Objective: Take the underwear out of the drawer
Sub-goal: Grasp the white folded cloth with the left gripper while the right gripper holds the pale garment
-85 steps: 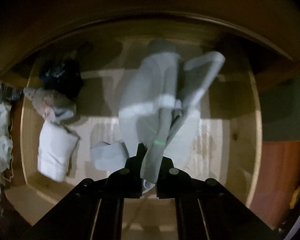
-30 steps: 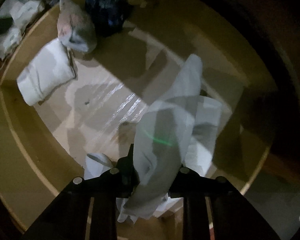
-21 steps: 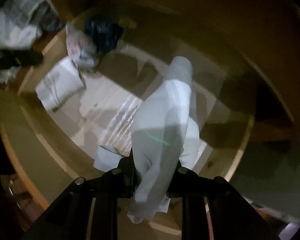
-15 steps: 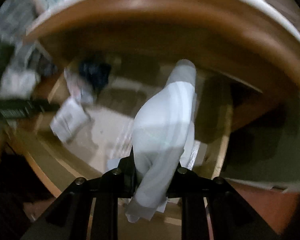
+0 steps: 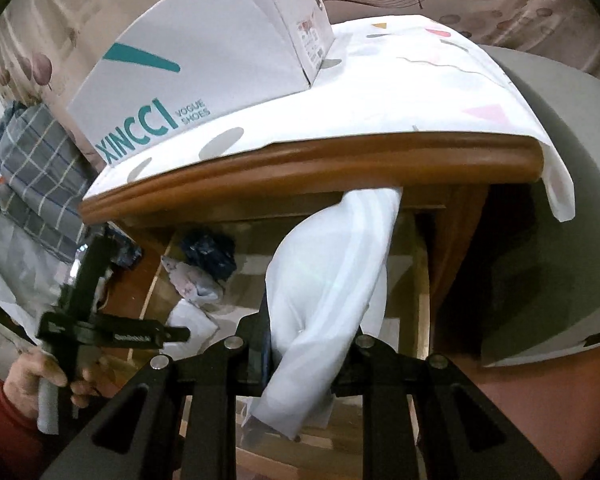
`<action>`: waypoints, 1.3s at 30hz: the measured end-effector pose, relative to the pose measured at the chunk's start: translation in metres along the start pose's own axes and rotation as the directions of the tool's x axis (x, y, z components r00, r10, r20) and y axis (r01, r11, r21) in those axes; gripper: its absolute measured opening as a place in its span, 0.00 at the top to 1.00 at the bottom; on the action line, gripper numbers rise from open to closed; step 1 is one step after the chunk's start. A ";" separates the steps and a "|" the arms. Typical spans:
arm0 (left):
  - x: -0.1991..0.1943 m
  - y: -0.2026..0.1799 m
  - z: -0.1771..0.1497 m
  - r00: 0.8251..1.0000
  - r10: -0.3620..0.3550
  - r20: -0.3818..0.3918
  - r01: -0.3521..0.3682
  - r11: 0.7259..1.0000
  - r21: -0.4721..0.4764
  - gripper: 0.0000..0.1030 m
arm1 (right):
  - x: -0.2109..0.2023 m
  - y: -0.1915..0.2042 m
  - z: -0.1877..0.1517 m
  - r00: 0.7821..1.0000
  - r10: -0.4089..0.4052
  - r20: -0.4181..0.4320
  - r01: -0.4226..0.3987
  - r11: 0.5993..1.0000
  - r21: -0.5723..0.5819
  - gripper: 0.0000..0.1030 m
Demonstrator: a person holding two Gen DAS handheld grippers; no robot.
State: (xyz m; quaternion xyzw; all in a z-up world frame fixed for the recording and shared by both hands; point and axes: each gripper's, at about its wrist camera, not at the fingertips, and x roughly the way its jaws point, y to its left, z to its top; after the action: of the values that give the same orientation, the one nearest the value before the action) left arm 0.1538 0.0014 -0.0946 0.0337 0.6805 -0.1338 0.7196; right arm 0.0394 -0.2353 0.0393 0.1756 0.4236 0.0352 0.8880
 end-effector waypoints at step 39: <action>0.038 -0.012 0.026 0.957 0.277 -0.085 -0.271 0.960 0.066 0.63 | 0.004 -0.015 -0.001 0.998 0.064 -0.001 -0.063 0.996 0.069 0.82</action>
State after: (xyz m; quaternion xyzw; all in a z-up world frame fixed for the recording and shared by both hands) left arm 0.1773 -0.0217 -0.1284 0.1533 0.6982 -0.0494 0.6975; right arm 0.0398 -0.2486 0.0304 0.2196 0.4200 0.0489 0.8792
